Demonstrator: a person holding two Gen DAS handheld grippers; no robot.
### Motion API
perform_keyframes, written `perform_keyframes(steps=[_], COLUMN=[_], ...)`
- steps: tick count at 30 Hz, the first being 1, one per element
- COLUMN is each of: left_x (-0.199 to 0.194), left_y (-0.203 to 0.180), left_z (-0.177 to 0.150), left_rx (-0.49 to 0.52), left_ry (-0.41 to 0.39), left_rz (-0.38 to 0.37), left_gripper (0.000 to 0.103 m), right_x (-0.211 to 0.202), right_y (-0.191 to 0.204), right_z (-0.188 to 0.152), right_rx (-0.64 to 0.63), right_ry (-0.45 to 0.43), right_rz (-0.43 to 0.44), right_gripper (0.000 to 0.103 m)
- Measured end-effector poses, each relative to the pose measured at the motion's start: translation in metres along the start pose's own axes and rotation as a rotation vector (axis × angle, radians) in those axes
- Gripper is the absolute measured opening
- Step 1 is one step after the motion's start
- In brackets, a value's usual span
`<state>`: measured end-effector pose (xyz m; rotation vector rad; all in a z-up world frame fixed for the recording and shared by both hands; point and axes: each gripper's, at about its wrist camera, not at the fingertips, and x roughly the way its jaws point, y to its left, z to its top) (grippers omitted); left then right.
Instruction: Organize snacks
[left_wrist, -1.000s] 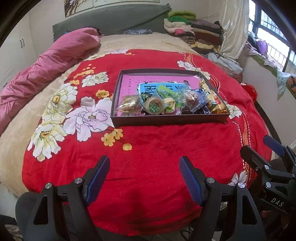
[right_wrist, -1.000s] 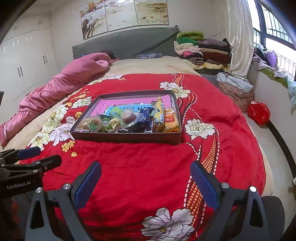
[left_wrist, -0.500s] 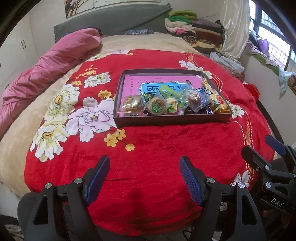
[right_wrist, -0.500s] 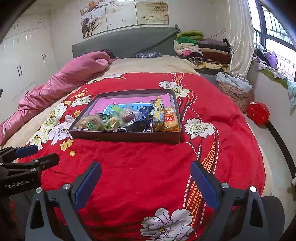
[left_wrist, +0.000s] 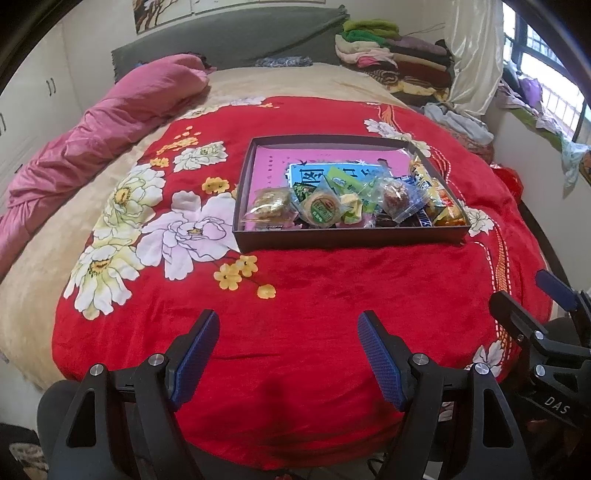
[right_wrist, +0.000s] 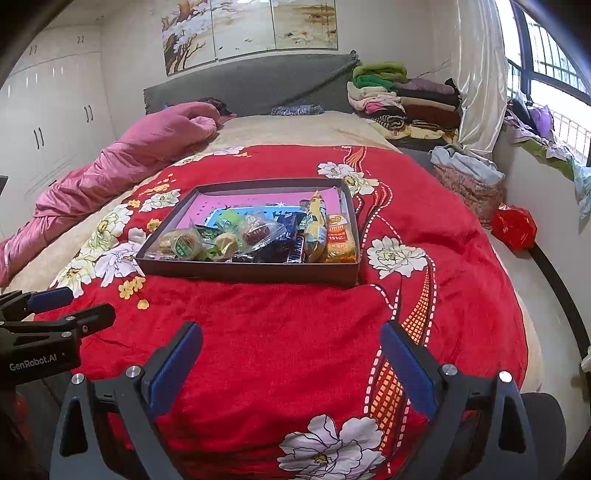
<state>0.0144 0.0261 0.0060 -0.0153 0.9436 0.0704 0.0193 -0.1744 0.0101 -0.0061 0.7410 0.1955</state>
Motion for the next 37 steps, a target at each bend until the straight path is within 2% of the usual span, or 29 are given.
perform_keyframes(steps=[30, 34, 37], left_x=[0.002, 0.009, 0.022], left_y=[-0.003, 0.0, 0.02], left_z=[0.001, 0.011, 0.028], left_rx=[0.015, 0.015, -0.022], left_ry=[-0.005, -0.039, -0.054], left_rz=[-0.001, -0.025, 0.009], left_gripper=[0.079, 0.079, 0.079], right_x=[-0.003, 0.001, 0.009], right_y=[-0.001, -0.008, -0.02], right_z=[0.001, 0.002, 0.005], right_rx=[-0.009, 0.012, 0.044], right_ry=[-0.022, -0.022, -0.026], right_rz=[-0.022, -0.029, -0.046], right_gripper=[0.098, 0.098, 0.098])
